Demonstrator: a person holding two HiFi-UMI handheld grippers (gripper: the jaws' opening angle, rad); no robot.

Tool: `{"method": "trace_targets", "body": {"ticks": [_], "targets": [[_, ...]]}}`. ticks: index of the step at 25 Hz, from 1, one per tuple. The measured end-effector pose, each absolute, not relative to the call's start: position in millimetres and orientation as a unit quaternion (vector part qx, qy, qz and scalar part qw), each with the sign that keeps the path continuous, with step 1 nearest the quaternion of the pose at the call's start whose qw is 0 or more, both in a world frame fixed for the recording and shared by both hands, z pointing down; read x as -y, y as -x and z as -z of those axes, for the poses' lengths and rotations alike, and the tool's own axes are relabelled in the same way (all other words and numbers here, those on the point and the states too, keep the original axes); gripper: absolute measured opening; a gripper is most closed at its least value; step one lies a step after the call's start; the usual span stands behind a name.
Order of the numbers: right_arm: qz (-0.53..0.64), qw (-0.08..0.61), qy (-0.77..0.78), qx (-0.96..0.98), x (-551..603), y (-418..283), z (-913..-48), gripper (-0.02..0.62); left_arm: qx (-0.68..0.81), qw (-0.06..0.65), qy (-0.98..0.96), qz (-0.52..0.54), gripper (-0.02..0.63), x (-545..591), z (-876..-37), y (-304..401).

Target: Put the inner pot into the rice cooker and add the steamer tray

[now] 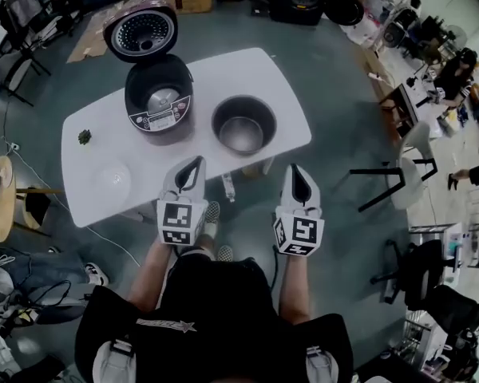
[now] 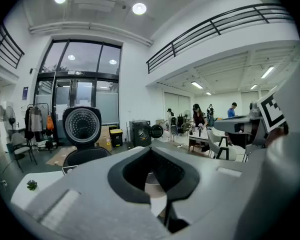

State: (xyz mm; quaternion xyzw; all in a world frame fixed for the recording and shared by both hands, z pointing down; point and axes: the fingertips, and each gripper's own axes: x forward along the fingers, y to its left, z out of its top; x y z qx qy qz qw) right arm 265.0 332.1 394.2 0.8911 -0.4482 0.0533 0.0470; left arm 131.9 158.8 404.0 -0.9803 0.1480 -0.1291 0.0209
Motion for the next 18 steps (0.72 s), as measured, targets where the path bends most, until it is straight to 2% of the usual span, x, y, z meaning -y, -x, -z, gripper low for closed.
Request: {"method": "trace_targets", "body": {"ticks": [12, 13, 14, 15, 17, 18], "targets": [[-0.148, 0.043, -0.902, 0.403, -282, -333, -466, 0.005, -0.097, -0.012, 0.972, 0.213, 0.012, -109, -473, -214], [-0.157, 0.041, -0.902, 0.399, -277, -339, -474, 0.03, -0.095, -0.017, 0.97, 0.221, 0.014, -105, -480, -219], [-0.168, 0.038, -0.901, 0.399, -272, -344, -481, 0.085, -0.091, -0.024, 0.968, 0.231, 0.02, -102, -488, -225], [-0.179, 0.035, -0.898, 0.399, -267, -348, -490, 0.148, -0.084, -0.033, 0.966, 0.242, 0.046, -100, -497, -230], [-0.197, 0.031, -0.895, 0.399, -258, -354, -506, 0.202, -0.068, -0.056, 0.961, 0.262, 0.2, -100, -516, -239], [-0.204, 0.032, -0.894, 0.399, -253, -356, -513, 0.222, -0.064, -0.068, 0.958, 0.27, 0.234, -99, -525, -243]]}}
